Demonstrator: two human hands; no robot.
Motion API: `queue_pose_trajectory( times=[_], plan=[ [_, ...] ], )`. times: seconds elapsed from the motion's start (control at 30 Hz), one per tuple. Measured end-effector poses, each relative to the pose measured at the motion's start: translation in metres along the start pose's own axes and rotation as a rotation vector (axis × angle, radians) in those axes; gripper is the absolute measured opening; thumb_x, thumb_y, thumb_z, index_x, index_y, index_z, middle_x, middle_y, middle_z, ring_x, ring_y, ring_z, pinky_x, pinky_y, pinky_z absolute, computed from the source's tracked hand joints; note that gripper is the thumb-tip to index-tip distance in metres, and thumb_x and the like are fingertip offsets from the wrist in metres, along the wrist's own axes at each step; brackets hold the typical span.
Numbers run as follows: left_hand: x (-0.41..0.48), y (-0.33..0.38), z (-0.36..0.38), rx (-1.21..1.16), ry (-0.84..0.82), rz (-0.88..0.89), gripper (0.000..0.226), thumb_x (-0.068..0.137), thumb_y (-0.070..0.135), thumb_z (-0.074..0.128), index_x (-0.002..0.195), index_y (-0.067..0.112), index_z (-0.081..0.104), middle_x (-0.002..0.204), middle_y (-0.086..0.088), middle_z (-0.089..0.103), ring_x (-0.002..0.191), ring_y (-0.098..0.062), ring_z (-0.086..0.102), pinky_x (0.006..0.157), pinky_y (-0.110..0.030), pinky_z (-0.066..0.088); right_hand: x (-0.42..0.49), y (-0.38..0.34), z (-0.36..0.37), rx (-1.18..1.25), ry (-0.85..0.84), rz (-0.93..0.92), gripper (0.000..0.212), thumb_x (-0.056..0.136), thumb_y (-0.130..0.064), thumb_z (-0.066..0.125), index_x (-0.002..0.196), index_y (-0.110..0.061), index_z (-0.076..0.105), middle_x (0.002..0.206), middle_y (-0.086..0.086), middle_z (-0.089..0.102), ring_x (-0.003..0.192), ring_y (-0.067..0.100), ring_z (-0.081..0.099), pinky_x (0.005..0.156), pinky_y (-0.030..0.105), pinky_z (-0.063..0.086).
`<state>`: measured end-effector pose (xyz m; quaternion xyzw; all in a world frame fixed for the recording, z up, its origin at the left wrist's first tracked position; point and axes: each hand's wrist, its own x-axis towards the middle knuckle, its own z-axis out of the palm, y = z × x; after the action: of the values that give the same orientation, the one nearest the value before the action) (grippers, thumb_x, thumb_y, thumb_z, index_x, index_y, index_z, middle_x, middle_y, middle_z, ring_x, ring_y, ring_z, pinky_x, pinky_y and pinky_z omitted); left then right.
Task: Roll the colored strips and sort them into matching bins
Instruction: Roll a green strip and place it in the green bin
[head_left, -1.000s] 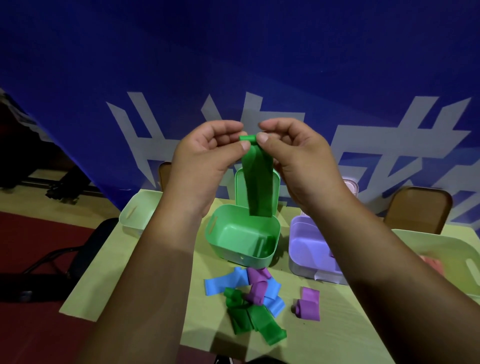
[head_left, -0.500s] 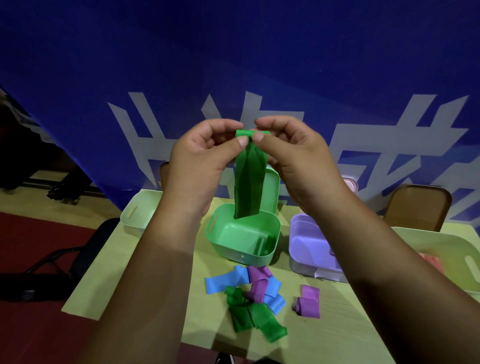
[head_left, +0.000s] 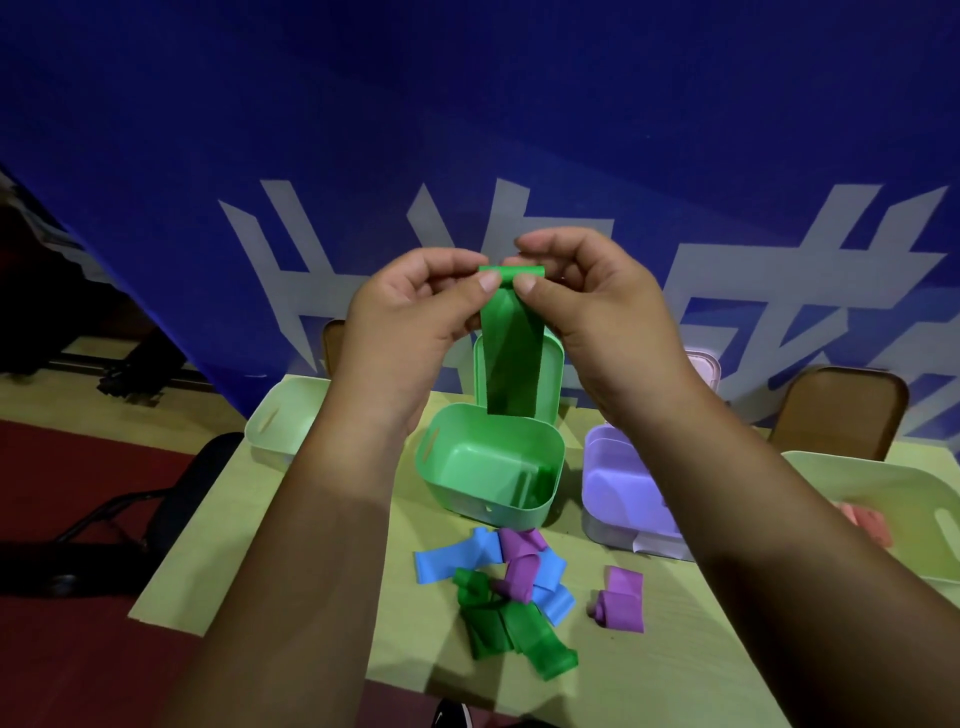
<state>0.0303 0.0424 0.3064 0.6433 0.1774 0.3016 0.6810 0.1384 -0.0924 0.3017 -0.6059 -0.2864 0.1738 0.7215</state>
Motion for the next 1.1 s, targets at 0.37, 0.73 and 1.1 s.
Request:
queue_pose_trajectory(
  times=[0.37,0.73,1.1],
  plan=[
    [0.0054,-0.0039,-0.0029,0.029,-0.023,-0.002,0.027,0.093,0.002,0.079,0.119,0.01,0.077,0.108,-0.011,0.078,0.109,-0.03,0.076,0.1,-0.047,0.063,-0.0001,0.0011,0.0024,-0.089,0.075,0.007,0.012,0.101,-0.016,0.074,0.112,-0.02,0.076,0.108,0.023,0.073,0.102,0.038,0.073,0.096,0.052,0.062],
    [0.0059,-0.0031,0.0006,0.016,0.004,-0.032,0.022,0.096,0.008,0.079,0.118,0.011,0.077,0.11,-0.013,0.08,0.109,-0.032,0.078,0.098,-0.047,0.064,0.003,0.0033,-0.0004,-0.018,0.061,0.014,0.025,0.097,-0.002,0.072,0.121,-0.011,0.071,0.115,0.01,0.079,0.113,0.027,0.075,0.105,0.051,0.059],
    [0.0081,-0.0066,-0.0018,0.017,-0.014,0.002,0.033,0.092,-0.002,0.078,0.122,0.01,0.075,0.111,-0.009,0.076,0.11,-0.023,0.075,0.093,-0.034,0.061,0.0008,0.0011,-0.0028,-0.125,0.06,0.058,0.014,0.103,-0.022,0.072,0.115,-0.017,0.076,0.083,-0.007,0.073,0.076,0.003,0.068,0.073,0.022,0.056]
  ],
)
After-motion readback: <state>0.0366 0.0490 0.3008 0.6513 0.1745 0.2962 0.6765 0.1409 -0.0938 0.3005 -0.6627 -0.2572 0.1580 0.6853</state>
